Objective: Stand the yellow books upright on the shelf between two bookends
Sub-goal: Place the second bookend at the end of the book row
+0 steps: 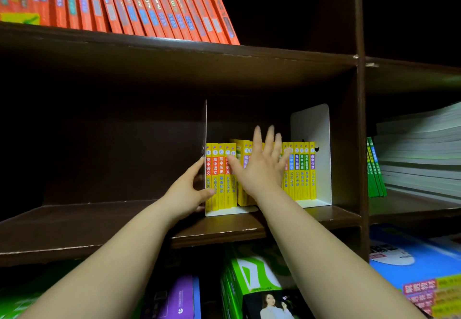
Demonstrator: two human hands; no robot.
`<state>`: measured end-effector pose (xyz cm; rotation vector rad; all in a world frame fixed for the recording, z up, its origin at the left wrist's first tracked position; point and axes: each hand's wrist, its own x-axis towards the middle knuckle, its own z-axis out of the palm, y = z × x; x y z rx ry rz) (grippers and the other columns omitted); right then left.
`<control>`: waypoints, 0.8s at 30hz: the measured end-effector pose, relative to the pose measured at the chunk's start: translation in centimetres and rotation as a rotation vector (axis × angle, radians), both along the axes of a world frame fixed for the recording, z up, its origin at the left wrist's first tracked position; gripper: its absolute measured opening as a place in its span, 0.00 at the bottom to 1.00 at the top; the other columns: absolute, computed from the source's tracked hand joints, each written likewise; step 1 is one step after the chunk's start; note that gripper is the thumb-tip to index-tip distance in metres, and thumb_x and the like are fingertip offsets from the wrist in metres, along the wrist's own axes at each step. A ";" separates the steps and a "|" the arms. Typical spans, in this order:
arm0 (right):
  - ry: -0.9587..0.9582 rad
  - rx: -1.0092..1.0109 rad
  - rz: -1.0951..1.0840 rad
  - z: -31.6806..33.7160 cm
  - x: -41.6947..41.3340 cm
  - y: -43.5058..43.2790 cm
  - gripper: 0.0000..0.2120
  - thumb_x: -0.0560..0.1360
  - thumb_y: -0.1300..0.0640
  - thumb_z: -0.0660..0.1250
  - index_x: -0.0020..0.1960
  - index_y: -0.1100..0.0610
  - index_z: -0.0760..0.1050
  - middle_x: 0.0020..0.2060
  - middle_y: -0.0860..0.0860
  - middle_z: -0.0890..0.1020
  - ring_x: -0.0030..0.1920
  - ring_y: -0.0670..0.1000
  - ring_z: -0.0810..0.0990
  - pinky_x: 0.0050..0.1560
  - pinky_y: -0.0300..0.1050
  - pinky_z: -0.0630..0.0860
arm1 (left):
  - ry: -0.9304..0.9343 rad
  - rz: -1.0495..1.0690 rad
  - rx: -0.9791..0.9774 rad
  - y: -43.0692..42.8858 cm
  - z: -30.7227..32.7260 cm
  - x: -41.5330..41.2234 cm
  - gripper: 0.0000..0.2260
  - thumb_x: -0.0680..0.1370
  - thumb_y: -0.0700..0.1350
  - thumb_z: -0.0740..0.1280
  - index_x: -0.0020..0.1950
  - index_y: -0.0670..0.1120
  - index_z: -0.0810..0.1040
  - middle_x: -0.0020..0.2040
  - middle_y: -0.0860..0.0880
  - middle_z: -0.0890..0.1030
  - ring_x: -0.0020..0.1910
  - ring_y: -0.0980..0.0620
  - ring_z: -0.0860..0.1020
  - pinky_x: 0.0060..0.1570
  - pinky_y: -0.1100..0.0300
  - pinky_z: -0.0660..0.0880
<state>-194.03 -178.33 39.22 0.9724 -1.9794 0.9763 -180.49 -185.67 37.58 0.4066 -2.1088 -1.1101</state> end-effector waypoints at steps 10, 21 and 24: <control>0.197 0.099 0.117 1.5 -0.3 -0.9 0.26 0.77 0.41 0.51 0.65 0.58 0.67 0.66 0.55 0.72 0.70 0.55 0.63 0.73 0.52 0.44 | 0.013 -0.030 0.024 -0.7 -0.1 -0.3 0.32 0.75 0.35 0.63 0.72 0.56 0.54 0.56 0.55 0.69 0.47 0.56 0.75 0.33 0.65 0.75; 0.314 0.228 0.179 1.4 -2.3 1.1 0.35 0.75 0.37 0.53 0.75 0.52 0.45 0.76 0.55 0.50 0.76 0.54 0.45 0.72 0.48 0.34 | -0.013 -0.012 0.014 -0.3 -0.1 -0.2 0.32 0.75 0.35 0.62 0.72 0.56 0.52 0.62 0.52 0.68 0.53 0.52 0.73 0.34 0.65 0.75; 0.467 0.301 0.080 0.1 -4.6 3.9 0.39 0.74 0.36 0.53 0.74 0.53 0.39 0.76 0.55 0.43 0.75 0.54 0.39 0.68 0.45 0.30 | -0.048 0.014 -0.039 -0.5 -0.2 -0.2 0.33 0.75 0.35 0.63 0.73 0.56 0.50 0.69 0.49 0.67 0.55 0.52 0.73 0.39 0.63 0.76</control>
